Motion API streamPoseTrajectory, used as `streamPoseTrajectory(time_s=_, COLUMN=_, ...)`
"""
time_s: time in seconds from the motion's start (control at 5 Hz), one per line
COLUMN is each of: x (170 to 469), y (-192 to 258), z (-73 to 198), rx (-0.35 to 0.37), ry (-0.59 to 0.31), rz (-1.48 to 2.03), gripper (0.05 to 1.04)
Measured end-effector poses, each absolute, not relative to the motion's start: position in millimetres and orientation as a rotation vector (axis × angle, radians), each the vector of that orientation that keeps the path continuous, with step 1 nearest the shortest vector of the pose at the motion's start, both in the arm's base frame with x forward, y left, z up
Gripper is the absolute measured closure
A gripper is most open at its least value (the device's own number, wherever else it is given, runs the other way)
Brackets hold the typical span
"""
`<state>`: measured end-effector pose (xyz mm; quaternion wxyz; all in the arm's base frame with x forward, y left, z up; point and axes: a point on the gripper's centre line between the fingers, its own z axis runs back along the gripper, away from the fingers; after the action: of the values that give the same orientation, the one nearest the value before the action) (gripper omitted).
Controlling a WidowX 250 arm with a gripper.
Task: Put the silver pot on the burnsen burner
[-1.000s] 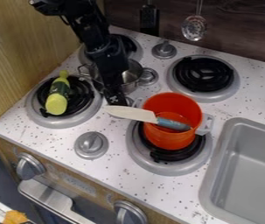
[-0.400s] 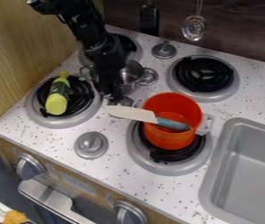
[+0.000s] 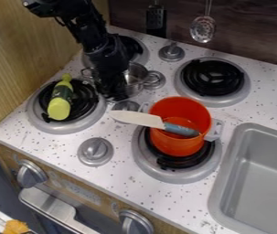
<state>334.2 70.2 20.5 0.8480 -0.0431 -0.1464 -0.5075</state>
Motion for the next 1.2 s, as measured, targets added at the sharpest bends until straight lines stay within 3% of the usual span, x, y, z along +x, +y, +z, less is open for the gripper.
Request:
streamPoseTrajectory(time_s=0.6, x=354.8, y=68.4, z=39.5, rx=-0.026, ry=-0.294, rz=-1.17, gripper=1.002)
streamPoseTrajectory(time_s=1.0, x=377.3, y=84.7, z=52.7, rx=0.044, ry=-0.385, rz=-1.201, gripper=1.002)
streamPoseTrajectory(time_s=1.2, x=387.2, y=99.4, z=46.5, rx=0.05, ry=-0.407, rz=-1.241, gripper=1.002)
